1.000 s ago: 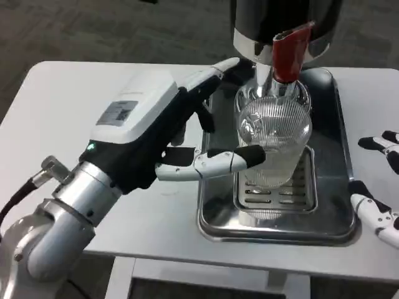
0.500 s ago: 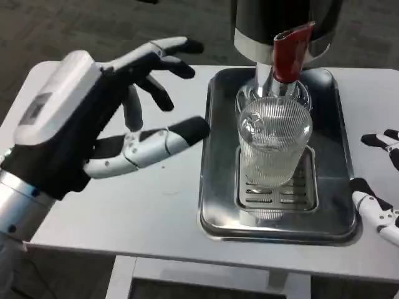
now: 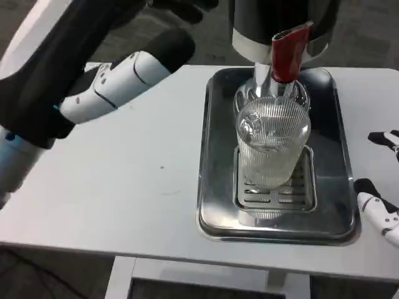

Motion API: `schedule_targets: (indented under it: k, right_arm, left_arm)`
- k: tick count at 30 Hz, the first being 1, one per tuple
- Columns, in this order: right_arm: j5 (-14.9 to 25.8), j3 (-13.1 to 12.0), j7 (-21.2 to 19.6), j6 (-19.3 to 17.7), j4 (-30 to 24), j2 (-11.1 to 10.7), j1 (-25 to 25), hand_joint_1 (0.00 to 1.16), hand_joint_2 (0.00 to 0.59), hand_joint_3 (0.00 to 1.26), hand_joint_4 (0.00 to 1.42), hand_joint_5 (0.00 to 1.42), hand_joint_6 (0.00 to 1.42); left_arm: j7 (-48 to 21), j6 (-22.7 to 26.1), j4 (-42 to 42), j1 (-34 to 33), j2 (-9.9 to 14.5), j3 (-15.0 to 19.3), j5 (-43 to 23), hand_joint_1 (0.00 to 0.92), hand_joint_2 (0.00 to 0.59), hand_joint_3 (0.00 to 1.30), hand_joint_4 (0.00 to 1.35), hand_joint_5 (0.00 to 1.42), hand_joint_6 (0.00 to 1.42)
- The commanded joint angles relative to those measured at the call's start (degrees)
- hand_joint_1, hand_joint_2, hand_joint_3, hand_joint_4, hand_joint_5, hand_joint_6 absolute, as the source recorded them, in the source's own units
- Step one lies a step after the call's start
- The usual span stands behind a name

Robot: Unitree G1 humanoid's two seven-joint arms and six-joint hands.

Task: Grasp the cup under the faucet to collect the drink, then remove the cup.

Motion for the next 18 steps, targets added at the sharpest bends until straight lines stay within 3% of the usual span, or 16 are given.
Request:
schedule_targets:
  k: [1, 18]
  right_arm:
    - [0.75, -0.19, -0.93, -0.51, -1.01, 0.06, 1.16, 0.4, 0.476, 0.14, 0.04, 0.05, 0.15]
    - [1.99, -0.72, -1.61, -0.32, -0.87, -0.53, 1.18, 0.4, 0.476, 0.13, 0.05, 0.05, 0.15]
  left_arm:
    - [-3.57, 3.9, 0.85, -4.29, 1.25, -0.8, -5.2, 0.0, 0.149, 0.32, 0.29, 0.37, 0.41]
    - [-10.87, 12.32, 10.06, -17.72, -1.84, -7.39, -11.84, 0.0, 0.131, 0.18, 0.15, 0.29, 0.32]
